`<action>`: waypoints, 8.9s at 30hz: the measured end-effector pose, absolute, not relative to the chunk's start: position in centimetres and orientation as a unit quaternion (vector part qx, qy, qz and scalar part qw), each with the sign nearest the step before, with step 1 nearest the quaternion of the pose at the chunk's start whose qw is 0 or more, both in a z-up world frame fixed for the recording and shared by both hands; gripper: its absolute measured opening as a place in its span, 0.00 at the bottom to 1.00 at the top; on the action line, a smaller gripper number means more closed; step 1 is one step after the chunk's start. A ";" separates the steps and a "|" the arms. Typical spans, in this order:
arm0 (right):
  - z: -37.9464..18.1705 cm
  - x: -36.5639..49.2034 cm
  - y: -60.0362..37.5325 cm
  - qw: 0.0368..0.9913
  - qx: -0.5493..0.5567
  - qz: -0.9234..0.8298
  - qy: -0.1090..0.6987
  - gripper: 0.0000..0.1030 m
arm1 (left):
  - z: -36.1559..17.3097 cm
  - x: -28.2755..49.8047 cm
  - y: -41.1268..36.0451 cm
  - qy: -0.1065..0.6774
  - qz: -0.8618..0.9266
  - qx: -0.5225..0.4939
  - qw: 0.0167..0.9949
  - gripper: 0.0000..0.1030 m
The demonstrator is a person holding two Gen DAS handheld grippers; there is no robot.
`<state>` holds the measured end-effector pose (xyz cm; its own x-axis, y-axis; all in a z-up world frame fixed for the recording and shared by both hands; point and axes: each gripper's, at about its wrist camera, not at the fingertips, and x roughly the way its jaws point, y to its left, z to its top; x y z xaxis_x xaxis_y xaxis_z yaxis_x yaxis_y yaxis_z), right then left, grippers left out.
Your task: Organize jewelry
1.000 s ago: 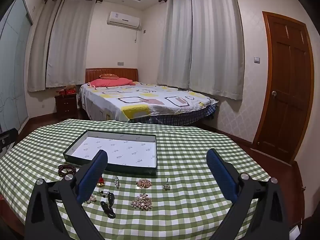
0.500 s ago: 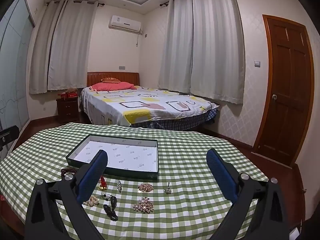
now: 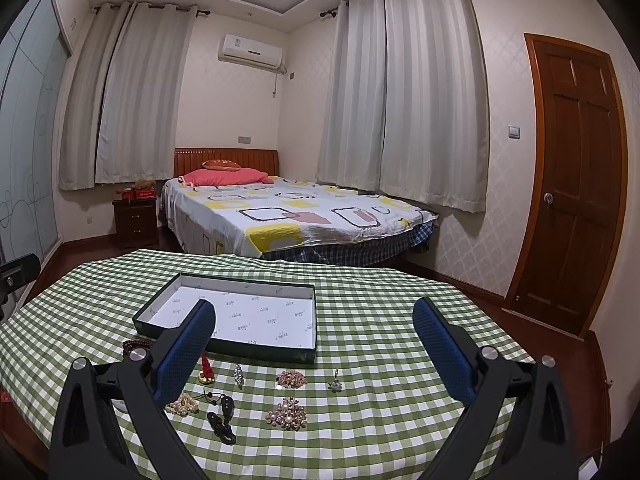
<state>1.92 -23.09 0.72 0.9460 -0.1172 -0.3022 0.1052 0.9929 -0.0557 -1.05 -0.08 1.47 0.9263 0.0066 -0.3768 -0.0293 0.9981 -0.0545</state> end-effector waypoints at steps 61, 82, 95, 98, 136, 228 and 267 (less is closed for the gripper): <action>0.8 1.5 -22.9 0.988 -0.023 -0.058 0.144 0.94 | 1.3 -1.4 0.2 0.193 0.015 -0.025 0.981 0.96; -5.4 4.5 -22.9 0.980 -0.035 -0.034 0.193 0.94 | -6.0 3.4 0.9 0.270 0.019 -0.011 0.963 0.96; -10.3 8.3 -22.7 0.960 -0.027 -0.010 0.279 0.94 | -14.2 8.9 0.3 0.400 -0.002 -0.008 0.917 0.96; -11.3 9.1 -22.7 0.954 -0.023 -0.006 0.299 0.94 | -15.4 9.7 0.2 0.419 -0.005 -0.007 0.908 0.96; -16.0 12.5 -23.7 0.913 0.022 0.027 0.407 0.52 | -17.4 12.1 0.8 0.428 0.000 -0.001 0.904 0.67; -11.2 21.1 -22.9 0.939 0.021 0.044 0.341 0.44 | -12.2 22.8 -3.8 0.338 -0.042 -0.003 0.940 0.75; -12.3 9.6 -23.8 0.946 0.033 0.043 0.319 0.44 | -17.8 11.4 -7.3 0.389 -0.072 0.027 0.918 0.59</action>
<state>9.63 -23.80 -12.32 0.7933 0.1030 -0.6000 -0.0603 0.9940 0.0908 11.39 -7.26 -17.79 0.6867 -0.1121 -0.7182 0.1535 0.9881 -0.0075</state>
